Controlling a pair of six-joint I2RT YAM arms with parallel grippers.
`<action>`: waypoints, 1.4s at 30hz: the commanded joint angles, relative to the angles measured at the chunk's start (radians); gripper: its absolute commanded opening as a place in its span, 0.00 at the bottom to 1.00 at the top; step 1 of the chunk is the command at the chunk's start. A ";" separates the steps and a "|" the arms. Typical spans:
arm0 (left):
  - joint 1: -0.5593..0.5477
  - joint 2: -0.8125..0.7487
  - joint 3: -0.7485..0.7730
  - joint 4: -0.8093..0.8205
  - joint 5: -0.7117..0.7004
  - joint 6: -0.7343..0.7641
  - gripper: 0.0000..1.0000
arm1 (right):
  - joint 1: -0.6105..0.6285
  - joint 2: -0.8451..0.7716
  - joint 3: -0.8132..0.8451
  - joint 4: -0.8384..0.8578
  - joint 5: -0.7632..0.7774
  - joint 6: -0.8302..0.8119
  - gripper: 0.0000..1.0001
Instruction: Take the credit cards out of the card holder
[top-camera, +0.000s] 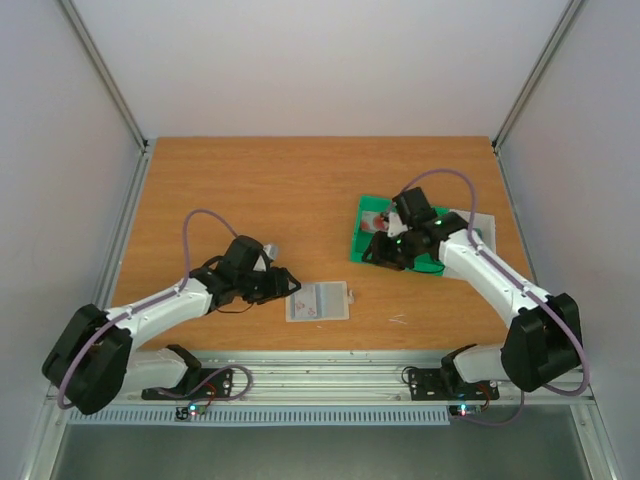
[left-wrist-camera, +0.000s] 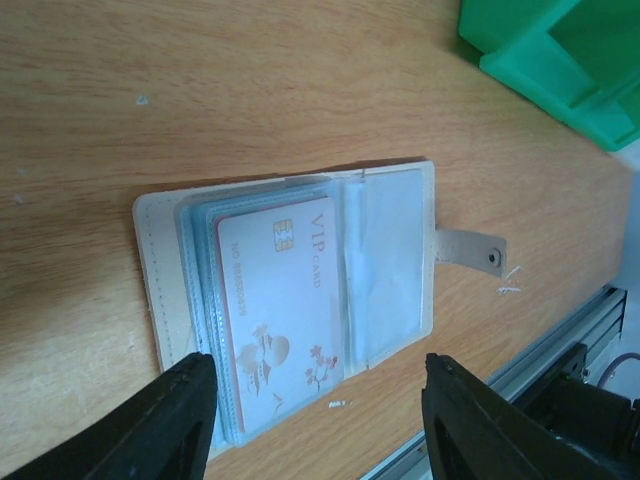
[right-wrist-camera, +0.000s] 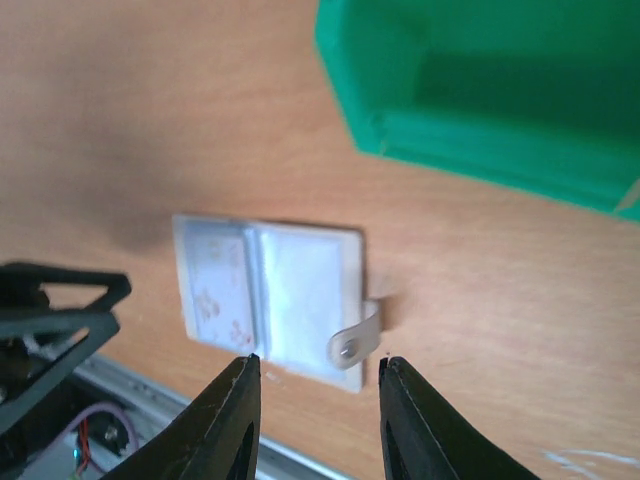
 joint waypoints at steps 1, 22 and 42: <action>0.002 0.045 -0.013 0.088 0.013 0.001 0.56 | 0.136 -0.011 -0.043 0.103 -0.012 0.112 0.35; 0.002 0.161 -0.086 0.259 0.072 -0.037 0.08 | 0.440 0.275 -0.095 0.417 0.023 0.202 0.28; 0.002 0.214 -0.093 0.251 0.043 -0.017 0.03 | 0.440 0.374 -0.120 0.480 0.021 0.198 0.25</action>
